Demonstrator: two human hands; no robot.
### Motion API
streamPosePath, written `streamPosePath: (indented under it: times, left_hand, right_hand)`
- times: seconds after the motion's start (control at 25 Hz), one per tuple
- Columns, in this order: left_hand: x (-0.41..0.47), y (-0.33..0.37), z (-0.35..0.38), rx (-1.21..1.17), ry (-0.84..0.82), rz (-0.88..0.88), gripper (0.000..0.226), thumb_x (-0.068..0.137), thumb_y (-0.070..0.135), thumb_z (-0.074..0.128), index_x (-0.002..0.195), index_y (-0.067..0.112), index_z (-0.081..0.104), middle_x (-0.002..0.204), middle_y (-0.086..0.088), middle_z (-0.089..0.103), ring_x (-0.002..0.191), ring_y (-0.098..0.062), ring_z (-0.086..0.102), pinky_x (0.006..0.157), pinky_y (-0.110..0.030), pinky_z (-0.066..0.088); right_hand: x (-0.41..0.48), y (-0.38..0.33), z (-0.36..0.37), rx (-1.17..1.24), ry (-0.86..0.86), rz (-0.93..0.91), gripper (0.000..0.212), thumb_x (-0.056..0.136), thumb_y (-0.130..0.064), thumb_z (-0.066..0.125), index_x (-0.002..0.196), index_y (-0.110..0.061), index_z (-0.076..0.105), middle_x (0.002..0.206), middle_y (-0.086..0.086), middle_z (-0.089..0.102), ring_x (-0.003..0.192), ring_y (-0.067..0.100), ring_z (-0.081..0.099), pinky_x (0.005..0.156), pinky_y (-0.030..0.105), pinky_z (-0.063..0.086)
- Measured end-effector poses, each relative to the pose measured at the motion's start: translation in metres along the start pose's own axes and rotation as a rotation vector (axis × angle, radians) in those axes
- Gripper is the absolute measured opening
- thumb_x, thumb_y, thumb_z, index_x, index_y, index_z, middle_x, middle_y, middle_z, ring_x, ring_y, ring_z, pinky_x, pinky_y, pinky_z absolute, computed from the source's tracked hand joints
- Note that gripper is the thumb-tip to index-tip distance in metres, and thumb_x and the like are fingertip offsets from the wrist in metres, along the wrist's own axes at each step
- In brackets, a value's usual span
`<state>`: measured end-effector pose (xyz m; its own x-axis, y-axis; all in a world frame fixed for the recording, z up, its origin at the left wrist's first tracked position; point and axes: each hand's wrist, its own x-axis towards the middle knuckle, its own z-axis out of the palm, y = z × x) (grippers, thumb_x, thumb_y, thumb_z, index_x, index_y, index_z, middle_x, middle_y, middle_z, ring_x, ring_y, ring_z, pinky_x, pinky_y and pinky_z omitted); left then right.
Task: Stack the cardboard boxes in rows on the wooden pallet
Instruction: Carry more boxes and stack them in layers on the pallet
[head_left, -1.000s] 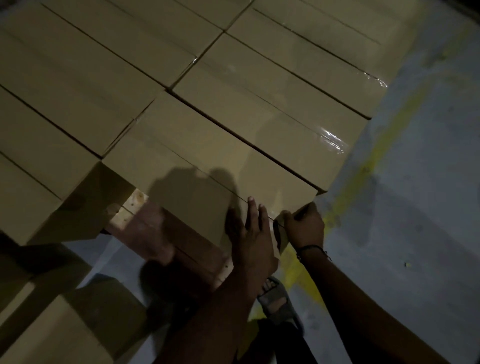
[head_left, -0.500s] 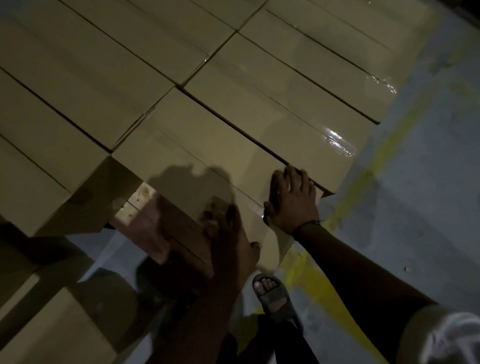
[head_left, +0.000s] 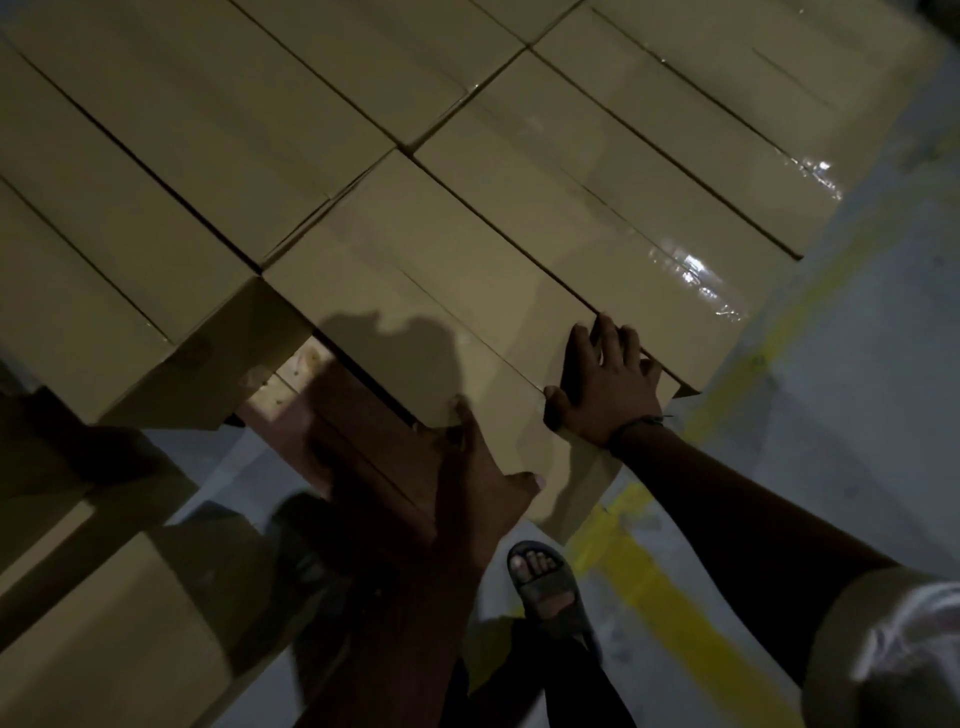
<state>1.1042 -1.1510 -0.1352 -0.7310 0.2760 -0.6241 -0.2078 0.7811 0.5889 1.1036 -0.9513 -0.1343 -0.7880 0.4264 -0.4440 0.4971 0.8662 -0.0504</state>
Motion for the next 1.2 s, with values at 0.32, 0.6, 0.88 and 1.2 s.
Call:
streamPosePath:
  times: [0.32, 0.6, 0.88, 1.2]
  left_hand:
    - [-0.01, 0.021, -0.032, 0.195, -0.055, -0.008, 0.112, 0.089, 0.052, 0.069, 0.16, 0.015, -0.01, 0.167, -0.018, 0.001, 0.15, -0.042, 0.016, 0.115, -0.051, 0.027]
    - [-0.074, 0.059, -0.118, 0.361, 0.241, 0.109, 0.084, 0.096, 0.051, 0.053, 0.162, 0.02, 0.011, 0.166, -0.019, 0.013, 0.151, -0.038, 0.021, 0.12, -0.05, 0.023]
    - [-0.217, 0.064, -0.221, 0.204, 0.451, 0.031, 0.065, 0.093, 0.039, 0.057, 0.148, 0.007, 0.044, 0.14, -0.02, 0.055, 0.125, -0.039, 0.056, 0.101, -0.049, 0.049]
    - [-0.388, -0.007, -0.233, -0.153, 0.641, -0.333, 0.061, 0.088, 0.048, 0.062, 0.143, 0.024, 0.048, 0.133, -0.004, 0.063, 0.118, -0.025, 0.062, 0.1, -0.04, 0.051]
  right_hand:
    - [-0.02, -0.016, -0.019, 0.025, -0.014, -0.002, 0.09, 0.091, -0.062, 0.052, 0.158, -0.022, 0.006, 0.167, 0.009, -0.003, 0.153, 0.037, -0.001, 0.118, 0.062, 0.011]
    - [-0.081, -0.09, -0.104, 0.024, -0.068, -0.206, 0.086, 0.098, -0.061, 0.041, 0.16, -0.02, -0.001, 0.168, 0.008, -0.002, 0.153, 0.037, -0.004, 0.118, 0.062, 0.008]
    - [-0.175, -0.179, -0.219, -0.026, -0.022, -0.55, 0.078, 0.094, -0.052, 0.05, 0.158, -0.02, 0.019, 0.16, 0.009, 0.027, 0.148, 0.035, 0.015, 0.116, 0.057, 0.017]
    - [-0.302, -0.24, -0.245, -0.136, -0.091, -0.898, 0.065, 0.096, -0.051, 0.047, 0.151, -0.019, 0.035, 0.155, 0.013, 0.037, 0.143, 0.035, 0.026, 0.113, 0.05, 0.022]
